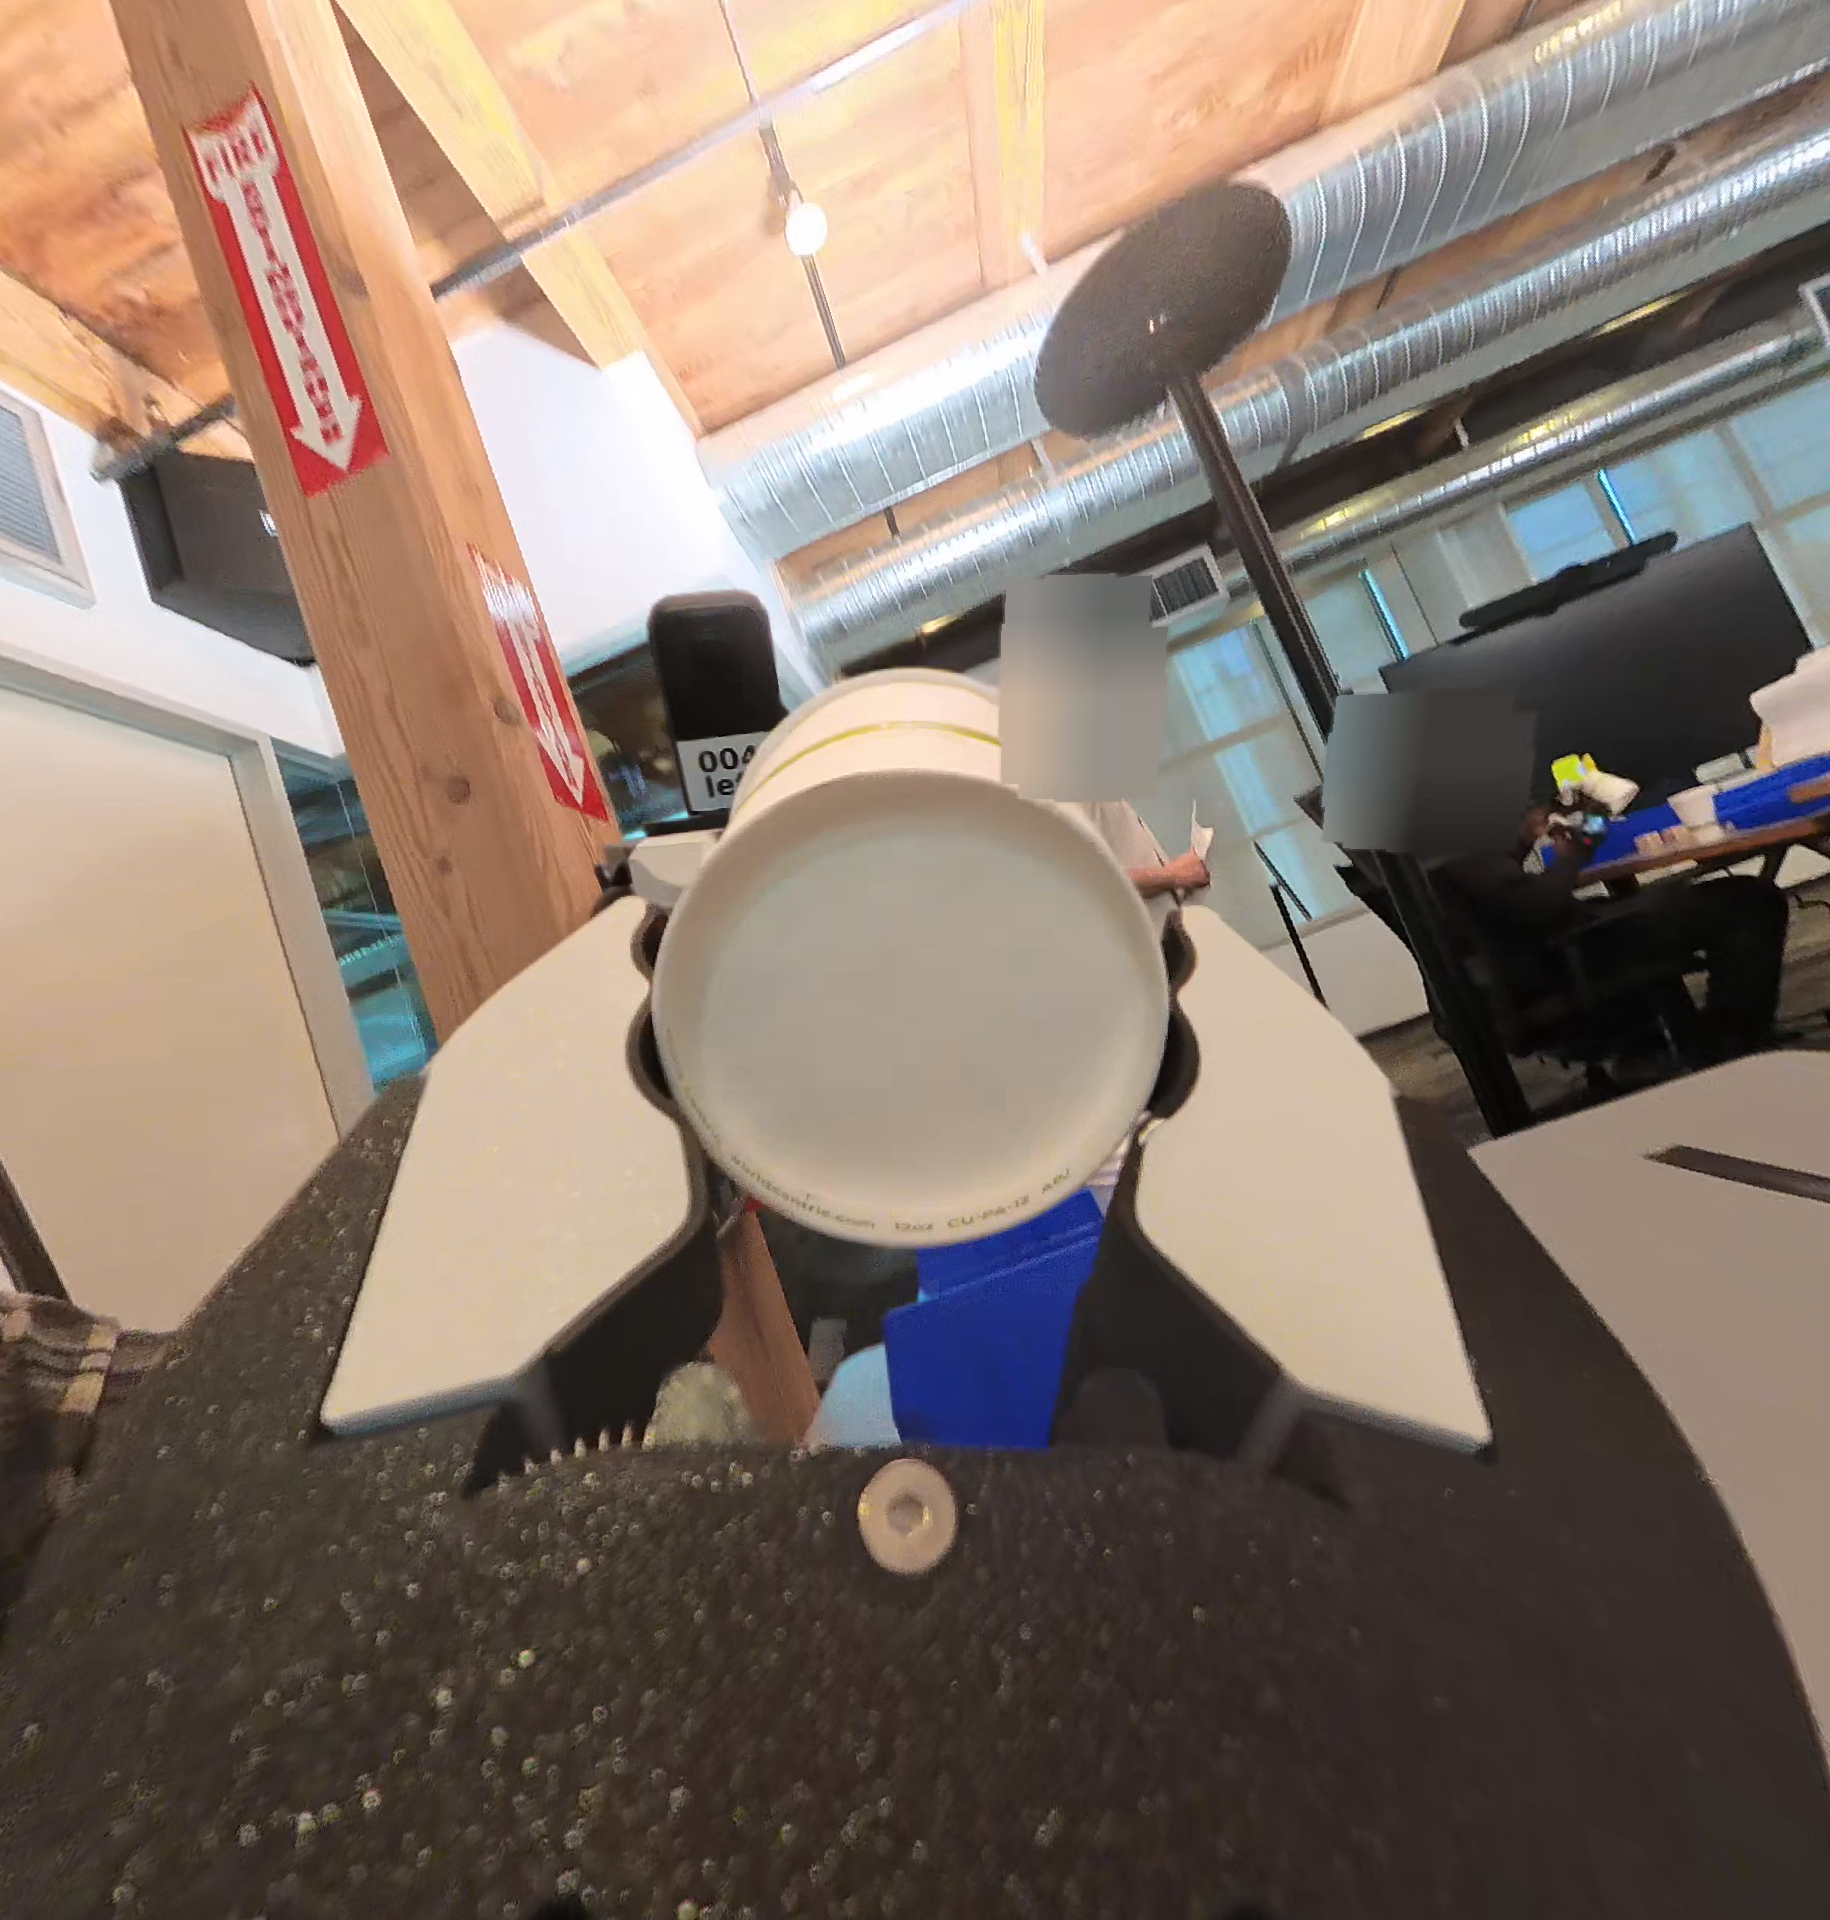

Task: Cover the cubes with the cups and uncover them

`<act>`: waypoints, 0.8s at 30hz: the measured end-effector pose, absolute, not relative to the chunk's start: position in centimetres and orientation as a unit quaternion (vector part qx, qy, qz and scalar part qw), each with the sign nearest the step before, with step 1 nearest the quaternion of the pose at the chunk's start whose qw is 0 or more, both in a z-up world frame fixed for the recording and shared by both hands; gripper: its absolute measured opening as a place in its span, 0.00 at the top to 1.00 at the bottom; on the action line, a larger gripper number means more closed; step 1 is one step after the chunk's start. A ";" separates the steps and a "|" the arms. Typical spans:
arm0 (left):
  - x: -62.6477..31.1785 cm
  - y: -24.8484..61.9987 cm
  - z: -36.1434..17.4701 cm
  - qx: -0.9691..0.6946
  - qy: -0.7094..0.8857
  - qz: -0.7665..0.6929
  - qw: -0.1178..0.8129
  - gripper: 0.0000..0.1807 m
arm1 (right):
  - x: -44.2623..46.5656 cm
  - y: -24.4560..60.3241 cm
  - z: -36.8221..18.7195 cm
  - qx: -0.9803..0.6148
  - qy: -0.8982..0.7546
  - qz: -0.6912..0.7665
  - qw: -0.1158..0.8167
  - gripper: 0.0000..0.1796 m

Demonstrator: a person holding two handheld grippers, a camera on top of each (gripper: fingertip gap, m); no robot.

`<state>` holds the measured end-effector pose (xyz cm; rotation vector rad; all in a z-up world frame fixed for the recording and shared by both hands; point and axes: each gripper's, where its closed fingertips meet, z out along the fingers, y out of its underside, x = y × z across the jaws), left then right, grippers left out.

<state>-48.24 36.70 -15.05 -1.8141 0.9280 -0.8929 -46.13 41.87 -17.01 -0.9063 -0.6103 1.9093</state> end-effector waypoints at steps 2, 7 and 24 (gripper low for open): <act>-48.4 36.8 -15.6 -0.737 0.355 -0.371 0.440 0.89 | -45.9 42.0 -16.7 -0.389 -0.280 0.755 0.449 0.51; -49.5 36.8 -17.0 -0.741 0.313 -0.382 0.456 0.73 | -45.8 42.8 -15.8 -0.448 -0.378 0.678 0.444 0.51; -65.5 20.8 -22.0 -0.788 0.094 -0.259 0.551 0.65 | -57.3 42.3 -25.2 -0.553 -0.776 0.230 0.196 0.50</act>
